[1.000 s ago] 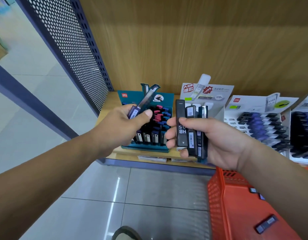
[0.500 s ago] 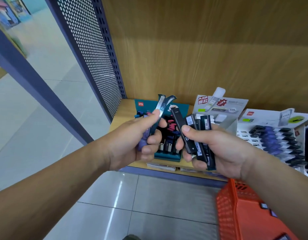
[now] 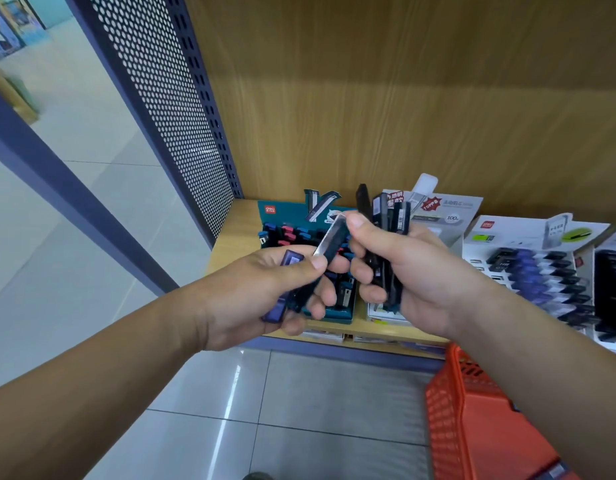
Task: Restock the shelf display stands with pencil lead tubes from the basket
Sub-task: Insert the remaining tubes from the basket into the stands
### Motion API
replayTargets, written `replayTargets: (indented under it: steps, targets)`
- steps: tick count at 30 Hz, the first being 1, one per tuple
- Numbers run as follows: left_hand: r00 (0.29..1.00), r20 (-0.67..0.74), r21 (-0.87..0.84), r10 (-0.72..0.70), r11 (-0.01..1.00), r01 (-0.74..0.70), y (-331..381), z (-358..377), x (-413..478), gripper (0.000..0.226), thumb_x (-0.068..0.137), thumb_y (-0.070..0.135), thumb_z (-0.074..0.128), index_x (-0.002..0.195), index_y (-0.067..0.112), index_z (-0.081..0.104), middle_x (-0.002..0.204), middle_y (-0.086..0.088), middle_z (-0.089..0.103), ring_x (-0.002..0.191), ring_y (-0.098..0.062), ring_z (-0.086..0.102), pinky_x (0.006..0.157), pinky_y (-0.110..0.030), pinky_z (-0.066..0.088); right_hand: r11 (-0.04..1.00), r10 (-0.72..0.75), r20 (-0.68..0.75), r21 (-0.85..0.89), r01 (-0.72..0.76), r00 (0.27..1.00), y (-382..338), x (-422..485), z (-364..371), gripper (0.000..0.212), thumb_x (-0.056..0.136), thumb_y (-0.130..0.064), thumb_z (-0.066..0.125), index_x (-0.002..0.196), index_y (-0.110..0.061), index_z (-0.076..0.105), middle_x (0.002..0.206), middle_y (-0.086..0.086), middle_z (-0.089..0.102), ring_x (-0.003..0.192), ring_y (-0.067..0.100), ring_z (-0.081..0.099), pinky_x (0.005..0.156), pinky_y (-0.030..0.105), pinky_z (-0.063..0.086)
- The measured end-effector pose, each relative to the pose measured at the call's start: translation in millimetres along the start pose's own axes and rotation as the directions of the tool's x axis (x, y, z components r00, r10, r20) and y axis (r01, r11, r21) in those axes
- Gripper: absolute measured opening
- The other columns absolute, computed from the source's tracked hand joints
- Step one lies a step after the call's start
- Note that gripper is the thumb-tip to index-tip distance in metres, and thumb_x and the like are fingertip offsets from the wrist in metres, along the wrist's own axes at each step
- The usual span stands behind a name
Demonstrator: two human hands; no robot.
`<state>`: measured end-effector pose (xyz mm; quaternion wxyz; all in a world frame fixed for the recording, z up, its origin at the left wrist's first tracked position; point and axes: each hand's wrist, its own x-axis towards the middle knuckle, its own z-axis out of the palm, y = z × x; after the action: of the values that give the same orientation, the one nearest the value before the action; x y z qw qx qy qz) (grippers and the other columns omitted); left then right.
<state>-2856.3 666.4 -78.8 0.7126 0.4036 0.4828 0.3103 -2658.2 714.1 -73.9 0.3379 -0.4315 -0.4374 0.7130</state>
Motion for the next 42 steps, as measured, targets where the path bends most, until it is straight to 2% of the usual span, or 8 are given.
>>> replayTargets:
  steps: [6, 8, 12, 19, 24, 28, 34, 42]
  targets:
    - [0.997, -0.046, 0.086, -0.06, 0.994, 0.064, 13.4, 1.3, -9.8, 0.038, 0.107, 0.036, 0.044, 0.111, 0.008, 0.069, 0.084, -0.007, 0.077, 0.054, -0.01, 0.066, 0.038, -0.018, 0.03, 0.999, 0.013, -0.065, -0.035, -0.016, 0.998, 5.0, 4.0, -0.6, 0.02, 0.092, -0.024, 0.076, 0.085, -0.009, 0.065, 0.064, 0.006, 0.05, 0.051, 0.017, 0.043, 0.044, 0.028, 0.03]
    - [0.988, -0.152, 0.04, -0.018, 0.999, 0.024, 11.6, -7.0, -9.5, 0.041, 0.106, 0.038, 0.046, 0.122, 0.007, 0.068, 0.1, -0.014, 0.078, 0.068, -0.018, 0.072, 0.037, -0.019, 0.025, 0.998, 0.057, -0.13, 0.042, -0.052, 0.99, 8.4, 5.7, -5.0, 0.021, 0.091, -0.026, 0.077, 0.092, -0.009, 0.063, 0.068, 0.004, 0.051, 0.052, 0.015, 0.044, 0.043, 0.028, 0.031]
    - [0.929, -0.369, 0.01, 0.019, 1.0, -0.017, 1.4, -27.6, -10.9, 0.029, 0.107, 0.02, 0.051, 0.117, 0.002, 0.071, 0.09, -0.015, 0.075, 0.05, -0.017, 0.056, 0.037, -0.02, 0.019, 0.992, 0.086, -0.171, 0.103, -0.069, 0.981, 15.0, 5.3, -6.7, 0.022, 0.092, -0.027, 0.074, 0.097, -0.01, 0.061, 0.068, 0.002, 0.052, 0.052, 0.014, 0.045, 0.043, 0.026, 0.032]
    - [0.94, -0.3, 0.177, 0.161, 0.978, -0.111, 0.7, -25.1, -24.0, 0.015, 0.097, 0.019, 0.068, 0.103, 0.009, 0.076, 0.09, -0.014, 0.075, 0.055, -0.014, 0.051, 0.04, -0.02, 0.026, 0.992, 0.084, -0.199, 0.113, -0.062, 0.976, 19.2, 11.1, 10.9, 0.023, 0.093, -0.029, 0.074, 0.089, -0.01, 0.061, 0.07, 0.003, 0.055, 0.053, 0.014, 0.047, 0.043, 0.027, 0.034]
    - [0.735, -0.607, 0.187, 0.302, 0.953, -0.238, 13.5, -54.9, -29.4, 0.019, 0.094, 0.027, 0.074, 0.081, 0.015, 0.077, 0.066, -0.004, 0.06, 0.053, -0.012, 0.044, 0.042, -0.02, 0.034, 0.987, 0.022, -0.325, -0.145, -0.073, 0.945, 20.7, 16.5, 24.5, 0.021, 0.095, -0.028, 0.076, 0.087, -0.01, 0.067, 0.065, 0.006, 0.061, 0.053, 0.017, 0.052, 0.043, 0.029, 0.037]
    - [0.522, -0.63, 0.615, 0.575, 0.78, -0.117, 17.1, -78.5, -37.1, 0.012, 0.096, 0.031, 0.072, 0.085, 0.027, 0.075, 0.061, 0.008, 0.058, 0.05, -0.005, 0.044, 0.05, -0.021, 0.039, 0.938, -0.058, -0.252, -0.346, -0.034, 0.966, 23.2, 22.5, 28.5, 0.013, 0.097, -0.025, 0.072, 0.102, -0.013, 0.069, 0.066, 0.006, 0.059, 0.055, 0.018, 0.06, 0.045, 0.03, 0.043]
    - [0.699, -0.368, 0.886, 0.613, 0.459, 0.064, 7.0, -87.9, -10.8, 0.015, 0.103, 0.022, 0.058, 0.106, 0.016, 0.072, 0.099, 0.0, 0.064, 0.09, -0.016, 0.059, 0.076, -0.028, 0.048, 0.854, -0.131, -0.146, -0.519, 0.037, 0.981, 22.9, 41.3, 34.9, 0.01, 0.097, -0.024, 0.07, 0.094, -0.014, 0.07, 0.062, 0.002, 0.058, 0.051, 0.014, 0.056, 0.045, 0.026, 0.044]
    - [0.801, -0.236, 0.927, 0.55, 0.376, 0.015, -17.5, -116.3, 44.4, 0.019, 0.103, 0.02, 0.058, 0.115, 0.021, 0.073, 0.102, 0.002, 0.062, 0.095, -0.015, 0.057, 0.086, -0.033, 0.047, 0.833, -0.195, -0.105, -0.543, 0.108, 0.975, 23.2, 70.9, 17.9, 0.011, 0.097, -0.02, 0.07, 0.089, -0.014, 0.071, 0.06, 0.001, 0.055, 0.055, 0.017, 0.052, 0.046, 0.021, 0.043]
